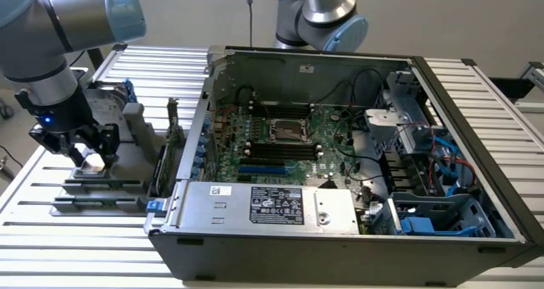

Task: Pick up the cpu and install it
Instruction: 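Pick up the cpu and move it towards the insertion slot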

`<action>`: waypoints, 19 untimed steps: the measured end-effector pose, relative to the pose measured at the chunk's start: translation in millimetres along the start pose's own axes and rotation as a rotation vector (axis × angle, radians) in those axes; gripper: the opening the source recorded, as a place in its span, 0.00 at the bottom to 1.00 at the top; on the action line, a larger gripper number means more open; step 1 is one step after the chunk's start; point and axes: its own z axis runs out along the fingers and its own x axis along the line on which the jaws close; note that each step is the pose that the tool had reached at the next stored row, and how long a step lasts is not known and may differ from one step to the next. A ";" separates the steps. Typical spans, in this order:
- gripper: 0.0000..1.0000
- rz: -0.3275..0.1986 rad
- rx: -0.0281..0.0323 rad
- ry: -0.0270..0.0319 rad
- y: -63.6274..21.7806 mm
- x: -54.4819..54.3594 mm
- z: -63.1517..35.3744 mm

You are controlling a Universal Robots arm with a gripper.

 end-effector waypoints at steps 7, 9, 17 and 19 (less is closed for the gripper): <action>0.62 0.000 0.0000 0.0001 -0.2 0.0 0.0; 0.55 0.000 0.0001 0.0002 -0.1 0.0 -0.1; 0.55 0.000 -0.0001 -0.0001 -0.1 0.0 -0.1; 0.55 0.000 -0.0002 -0.0002 -0.1 0.0 -0.8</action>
